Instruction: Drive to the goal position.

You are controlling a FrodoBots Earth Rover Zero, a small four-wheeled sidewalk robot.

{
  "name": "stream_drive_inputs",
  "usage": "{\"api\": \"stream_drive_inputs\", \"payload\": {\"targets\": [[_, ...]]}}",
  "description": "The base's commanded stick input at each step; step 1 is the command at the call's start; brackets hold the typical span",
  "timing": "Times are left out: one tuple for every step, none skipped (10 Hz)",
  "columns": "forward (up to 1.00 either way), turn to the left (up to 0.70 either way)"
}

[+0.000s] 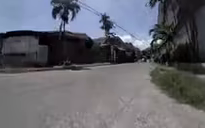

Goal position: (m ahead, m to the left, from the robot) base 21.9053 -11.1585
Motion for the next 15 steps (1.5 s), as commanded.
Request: {"api": "stream_drive_inputs", "payload": {"targets": [[1.00, 0.02], [1.00, 0.02], [1.00, 0.02], [1.00, -0.09], [1.00, -0.38], [1.00, -0.38], [1.00, -0.38], [1.00, -0.38], [1.00, -0.38], [1.00, -0.38], [1.00, -0.38], [1.00, -0.38], [1.00, -0.38], [1.00, -0.38], [1.00, -0.38]]}}
